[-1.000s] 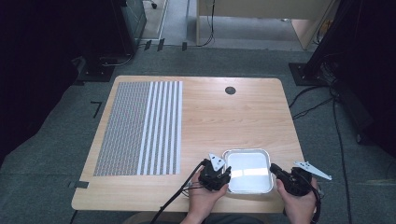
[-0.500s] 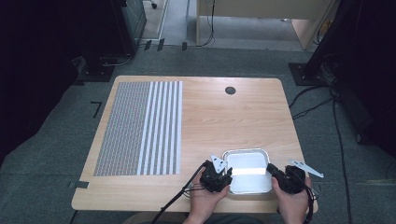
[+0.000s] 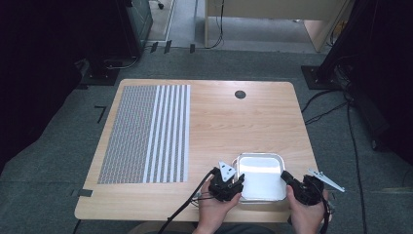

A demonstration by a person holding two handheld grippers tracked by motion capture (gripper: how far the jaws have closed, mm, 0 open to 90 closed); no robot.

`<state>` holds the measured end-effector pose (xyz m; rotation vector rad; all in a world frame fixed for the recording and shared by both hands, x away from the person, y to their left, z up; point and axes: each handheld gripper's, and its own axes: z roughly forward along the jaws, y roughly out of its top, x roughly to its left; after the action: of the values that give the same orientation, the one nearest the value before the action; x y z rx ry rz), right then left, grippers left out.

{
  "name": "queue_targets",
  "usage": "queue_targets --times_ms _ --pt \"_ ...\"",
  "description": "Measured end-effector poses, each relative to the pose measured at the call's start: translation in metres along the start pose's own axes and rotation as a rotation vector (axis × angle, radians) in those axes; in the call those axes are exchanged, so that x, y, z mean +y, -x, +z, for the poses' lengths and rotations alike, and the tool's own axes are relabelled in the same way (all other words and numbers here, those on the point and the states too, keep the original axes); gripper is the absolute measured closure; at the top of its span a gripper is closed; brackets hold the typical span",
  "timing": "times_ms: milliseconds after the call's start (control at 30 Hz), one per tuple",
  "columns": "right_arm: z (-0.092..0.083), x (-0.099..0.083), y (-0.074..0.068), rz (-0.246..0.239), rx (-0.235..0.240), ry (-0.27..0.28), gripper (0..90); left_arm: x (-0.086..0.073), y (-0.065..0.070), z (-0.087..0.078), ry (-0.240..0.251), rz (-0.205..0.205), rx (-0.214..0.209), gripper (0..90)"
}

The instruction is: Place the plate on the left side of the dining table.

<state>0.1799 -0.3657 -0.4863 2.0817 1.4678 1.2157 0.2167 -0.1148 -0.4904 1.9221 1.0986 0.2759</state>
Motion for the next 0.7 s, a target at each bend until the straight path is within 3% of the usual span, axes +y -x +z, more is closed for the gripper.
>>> queue_targets --times_ms 300,433,467,567,700 --pt "0.001 0.002 -0.010 0.032 0.025 0.004 90.0 0.009 -0.005 -0.011 0.032 0.001 -0.012 67.8" --pt "0.002 0.006 -0.020 0.013 0.026 0.013 90.0 0.014 -0.014 -0.017 0.037 -0.015 -0.009 70.2" --pt "0.005 0.008 -0.028 0.006 0.030 0.013 90.0 0.017 -0.019 -0.021 0.042 -0.043 -0.007 70.5" --pt "0.009 0.012 -0.037 0.009 0.046 0.013 90.0 0.023 -0.028 -0.029 0.058 -0.067 -0.004 70.3" --pt "0.013 0.017 -0.052 0.001 0.058 0.017 90.0 0.028 -0.039 -0.037 0.069 -0.081 0.009 70.2"
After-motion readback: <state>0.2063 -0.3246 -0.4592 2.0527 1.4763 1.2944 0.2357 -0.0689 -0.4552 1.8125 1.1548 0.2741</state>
